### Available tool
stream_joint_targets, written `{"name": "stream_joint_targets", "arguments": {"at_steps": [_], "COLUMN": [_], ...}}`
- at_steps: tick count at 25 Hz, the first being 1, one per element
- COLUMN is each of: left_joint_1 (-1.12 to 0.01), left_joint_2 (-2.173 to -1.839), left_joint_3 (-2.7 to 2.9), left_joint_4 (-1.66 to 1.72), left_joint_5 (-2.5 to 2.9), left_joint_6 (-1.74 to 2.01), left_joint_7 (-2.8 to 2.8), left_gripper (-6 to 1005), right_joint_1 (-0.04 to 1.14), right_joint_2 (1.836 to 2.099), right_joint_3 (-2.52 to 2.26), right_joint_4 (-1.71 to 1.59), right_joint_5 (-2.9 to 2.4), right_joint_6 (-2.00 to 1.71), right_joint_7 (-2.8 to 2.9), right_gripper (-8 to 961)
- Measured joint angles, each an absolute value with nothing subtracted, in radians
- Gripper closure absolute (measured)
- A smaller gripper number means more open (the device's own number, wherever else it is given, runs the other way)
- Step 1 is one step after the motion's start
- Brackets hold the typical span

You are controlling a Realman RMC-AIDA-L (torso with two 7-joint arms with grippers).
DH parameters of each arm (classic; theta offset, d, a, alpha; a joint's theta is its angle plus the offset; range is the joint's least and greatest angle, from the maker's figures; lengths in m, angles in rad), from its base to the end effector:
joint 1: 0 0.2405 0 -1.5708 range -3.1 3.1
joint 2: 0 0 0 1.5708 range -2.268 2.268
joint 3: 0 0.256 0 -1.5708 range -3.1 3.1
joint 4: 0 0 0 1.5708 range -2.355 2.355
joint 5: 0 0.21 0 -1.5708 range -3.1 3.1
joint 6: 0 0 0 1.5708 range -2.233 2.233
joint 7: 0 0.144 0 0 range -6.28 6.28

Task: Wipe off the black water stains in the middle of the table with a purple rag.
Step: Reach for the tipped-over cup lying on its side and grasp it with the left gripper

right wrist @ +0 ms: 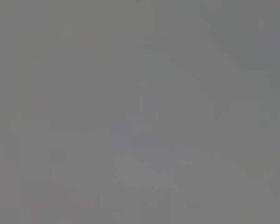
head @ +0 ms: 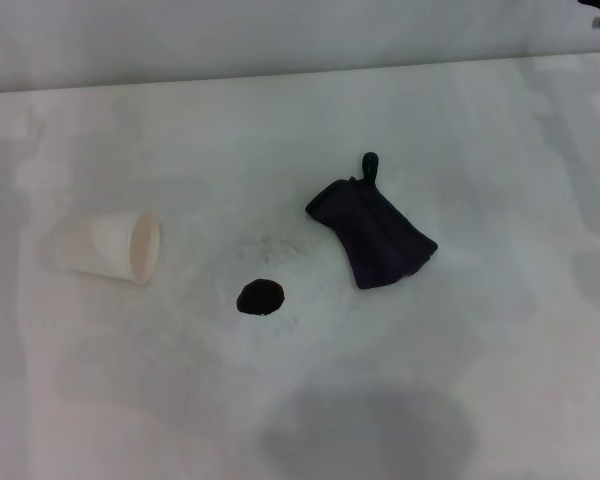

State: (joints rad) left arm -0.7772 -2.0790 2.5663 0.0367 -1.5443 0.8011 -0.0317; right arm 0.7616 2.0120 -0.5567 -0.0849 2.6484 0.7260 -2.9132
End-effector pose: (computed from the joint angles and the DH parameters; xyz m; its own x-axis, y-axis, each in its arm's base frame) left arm -0.3016 0.4292 0.0039 0.6980 0.1025 0.7087 0.7067 0.0615 -0.7049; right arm 0.3248 0.4437 0.0625 0.6428 -0.0623 -0.7635 -0.7504 0.1487 -0.6440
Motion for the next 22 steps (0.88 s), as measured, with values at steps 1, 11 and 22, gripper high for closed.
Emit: {"name": "stream_joint_targets", "arguments": {"at_steps": [1, 11, 22], "left_joint_1": [-0.768, -0.494, -0.438], "left_joint_2": [-2.079, -2.080, -2.080], "left_joint_3": [2.566, 2.566, 2.566], "left_joint_4": [0.044, 0.183, 0.216], "left_joint_5": [-1.538, -1.309, -1.270], "left_joint_6": [0.819, 1.274, 1.314], "left_joint_7": [-0.032, -0.031, -0.036], "left_gripper": [112, 112, 111], "right_joint_1": [0.755, 0.640, 0.605], "right_joint_2": [2.012, 2.027, 2.028], "right_joint_3": [-0.557, -0.725, -0.738], "right_joint_4": [-0.084, -0.081, -0.068], "right_joint_5": [2.647, 2.640, 2.640], "right_joint_6": [0.736, 0.940, 0.972], "right_joint_7": [-2.913, -2.912, -2.910], "right_gripper": [92, 96, 100]}}
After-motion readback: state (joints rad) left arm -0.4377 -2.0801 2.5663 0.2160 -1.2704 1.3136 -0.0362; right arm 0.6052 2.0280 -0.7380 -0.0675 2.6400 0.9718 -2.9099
